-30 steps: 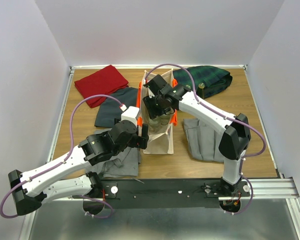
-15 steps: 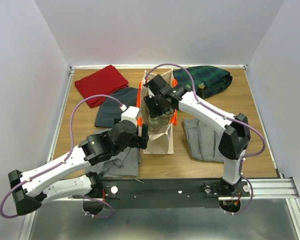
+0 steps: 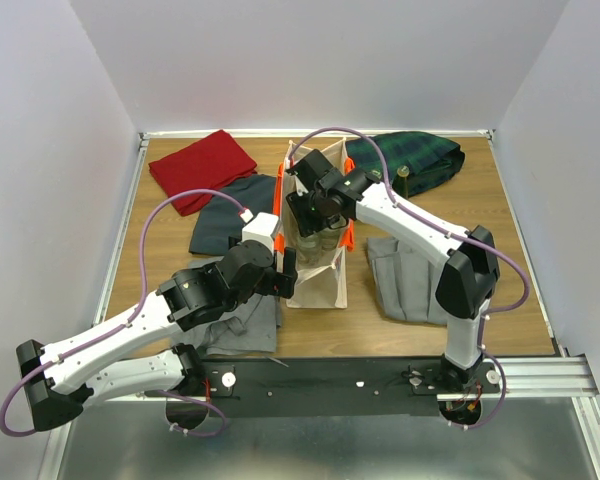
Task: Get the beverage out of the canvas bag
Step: Take out the drink from the canvas bag.
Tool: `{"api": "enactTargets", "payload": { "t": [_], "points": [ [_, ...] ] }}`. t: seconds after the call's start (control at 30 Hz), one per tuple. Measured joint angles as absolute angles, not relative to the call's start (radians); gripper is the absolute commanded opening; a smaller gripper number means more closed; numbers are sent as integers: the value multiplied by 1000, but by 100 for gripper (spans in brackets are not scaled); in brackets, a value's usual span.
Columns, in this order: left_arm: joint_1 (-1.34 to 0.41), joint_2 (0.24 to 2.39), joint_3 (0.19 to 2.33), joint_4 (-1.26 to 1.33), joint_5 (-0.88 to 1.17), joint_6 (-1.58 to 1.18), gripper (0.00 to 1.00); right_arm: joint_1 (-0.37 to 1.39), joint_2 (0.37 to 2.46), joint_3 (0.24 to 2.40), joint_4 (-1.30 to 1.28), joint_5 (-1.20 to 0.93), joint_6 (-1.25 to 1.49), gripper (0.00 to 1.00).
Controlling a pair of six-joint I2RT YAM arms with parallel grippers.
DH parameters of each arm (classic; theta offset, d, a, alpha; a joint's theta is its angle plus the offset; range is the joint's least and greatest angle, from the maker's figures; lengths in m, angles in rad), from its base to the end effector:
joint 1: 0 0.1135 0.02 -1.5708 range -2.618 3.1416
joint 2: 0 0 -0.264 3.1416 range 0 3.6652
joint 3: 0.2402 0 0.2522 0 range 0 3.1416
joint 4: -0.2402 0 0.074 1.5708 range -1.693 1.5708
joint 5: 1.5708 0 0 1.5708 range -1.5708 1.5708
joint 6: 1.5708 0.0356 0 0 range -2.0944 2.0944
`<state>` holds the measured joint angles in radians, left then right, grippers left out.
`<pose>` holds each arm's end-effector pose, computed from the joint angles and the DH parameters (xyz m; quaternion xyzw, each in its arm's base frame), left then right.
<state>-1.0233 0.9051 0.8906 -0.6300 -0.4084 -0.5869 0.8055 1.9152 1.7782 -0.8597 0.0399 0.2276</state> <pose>0.1099 -0.1532 0.3135 0.1012 0.8749 -0.1897 0.4340 0.2916 0.3015 0.2960 -0.2678 0.9208 0.1232 0.2556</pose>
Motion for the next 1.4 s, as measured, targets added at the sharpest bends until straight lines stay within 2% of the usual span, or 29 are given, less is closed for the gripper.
{"api": "enactTargets", "payload": {
  "t": [0.43, 0.53, 0.57, 0.83, 1.27, 1.3, 1.37, 1.4],
  "points": [
    [-1023, 905, 891, -630, -408, -587, 99, 805, 1924, 1791, -860, 40, 227, 54],
    [-1023, 905, 891, -630, -408, -587, 99, 805, 1924, 1794, -860, 40, 228, 57],
    [-1023, 905, 891, -630, -408, -587, 99, 805, 1924, 1794, -860, 39, 228, 62],
    [-1023, 905, 891, -630, -408, -587, 99, 806, 1924, 1794, -857, 39, 231, 62],
    [-1023, 904, 889, -630, -408, -587, 99, 805, 1924, 1794, -854, 41, 234, 45],
    [-1023, 903, 888, -630, -408, -587, 99, 805, 1924, 1795, -854, 45, 232, 39],
    [-1023, 903, 888, -630, -408, -587, 99, 805, 1924, 1796, -855, 48, 229, 34],
    [-1023, 903, 888, -630, -408, -587, 99, 805, 1924, 1796, -855, 49, 226, 27]
  ]
}}
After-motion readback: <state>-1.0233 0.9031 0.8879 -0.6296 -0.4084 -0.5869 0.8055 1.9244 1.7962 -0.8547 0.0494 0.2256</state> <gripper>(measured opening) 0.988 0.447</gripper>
